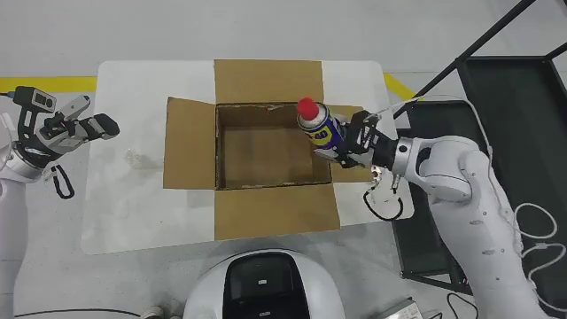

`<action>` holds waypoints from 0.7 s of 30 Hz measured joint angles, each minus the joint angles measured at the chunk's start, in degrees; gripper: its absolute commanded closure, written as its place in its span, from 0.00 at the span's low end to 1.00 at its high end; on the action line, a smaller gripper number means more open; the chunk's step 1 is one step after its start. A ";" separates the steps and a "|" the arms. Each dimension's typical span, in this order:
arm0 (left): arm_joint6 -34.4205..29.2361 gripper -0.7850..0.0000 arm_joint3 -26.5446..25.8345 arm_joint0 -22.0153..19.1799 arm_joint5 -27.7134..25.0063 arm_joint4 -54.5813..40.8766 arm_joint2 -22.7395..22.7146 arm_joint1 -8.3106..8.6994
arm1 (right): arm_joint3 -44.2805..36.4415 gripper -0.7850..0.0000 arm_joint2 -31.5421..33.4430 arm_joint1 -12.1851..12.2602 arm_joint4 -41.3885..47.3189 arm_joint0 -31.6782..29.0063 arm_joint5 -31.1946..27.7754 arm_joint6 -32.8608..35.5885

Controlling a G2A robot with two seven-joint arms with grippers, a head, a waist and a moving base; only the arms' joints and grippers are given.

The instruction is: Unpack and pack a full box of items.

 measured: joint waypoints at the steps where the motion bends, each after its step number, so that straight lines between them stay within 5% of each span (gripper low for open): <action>1: 0.00 0.00 0.00 0.00 0.00 0.00 0.00 0.00 | -0.86 1.00 1.60 0.02 -1.49 -2.28 0.35 -2.26; 5: 0.00 0.00 0.00 0.00 0.00 0.00 0.00 0.00 | -3.26 1.00 5.24 -0.06 -5.91 -9.74 1.28 -10.18; 21: 0.00 0.00 0.00 0.00 0.00 0.00 0.00 0.00 | -3.17 1.00 5.12 -0.05 -5.45 -9.09 1.27 -9.72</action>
